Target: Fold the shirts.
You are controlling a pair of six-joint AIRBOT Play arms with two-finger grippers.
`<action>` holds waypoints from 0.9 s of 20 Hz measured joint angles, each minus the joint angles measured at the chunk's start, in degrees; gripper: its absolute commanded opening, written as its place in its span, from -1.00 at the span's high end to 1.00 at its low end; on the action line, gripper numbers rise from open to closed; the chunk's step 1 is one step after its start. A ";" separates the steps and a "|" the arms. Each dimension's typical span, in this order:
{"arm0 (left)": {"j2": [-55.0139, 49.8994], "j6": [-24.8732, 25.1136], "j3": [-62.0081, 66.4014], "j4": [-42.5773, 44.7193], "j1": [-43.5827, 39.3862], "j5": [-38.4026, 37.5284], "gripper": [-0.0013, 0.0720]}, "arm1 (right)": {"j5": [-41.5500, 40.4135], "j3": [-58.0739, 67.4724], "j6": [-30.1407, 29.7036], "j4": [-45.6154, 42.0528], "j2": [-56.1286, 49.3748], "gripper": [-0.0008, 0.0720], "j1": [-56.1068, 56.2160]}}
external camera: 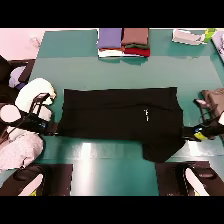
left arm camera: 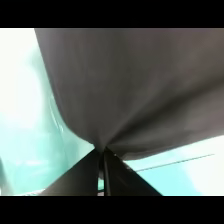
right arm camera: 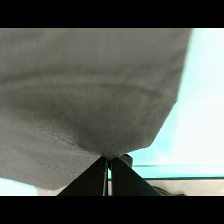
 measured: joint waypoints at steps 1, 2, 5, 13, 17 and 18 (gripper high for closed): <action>0.42 0.13 0.87 0.42 0.00 0.24 0.89 | 0.35 1.95 0.07 -0.50 0.15 0.94 0.00; 0.55 0.15 1.77 1.09 0.00 1.29 0.89 | 0.61 4.13 0.15 -1.01 -0.35 0.94 0.00; -2.29 0.42 4.48 2.99 0.00 5.40 0.89 | -1.60 10.73 0.20 -1.84 -5.38 0.94 0.00; -27.19 1.68 21.24 4.72 -0.02 17.00 0.88 | -10.93 30.67 -0.31 -0.94 -31.61 0.94 0.33; -36.65 1.90 27.47 4.96 -0.02 20.11 0.88 | -12.66 40.15 -0.42 -0.44 -43.08 0.93 0.33; -37.94 1.90 28.17 4.98 -0.02 21.03 0.88 | -12.96 42.29 -0.52 0.13 -45.42 0.93 0.33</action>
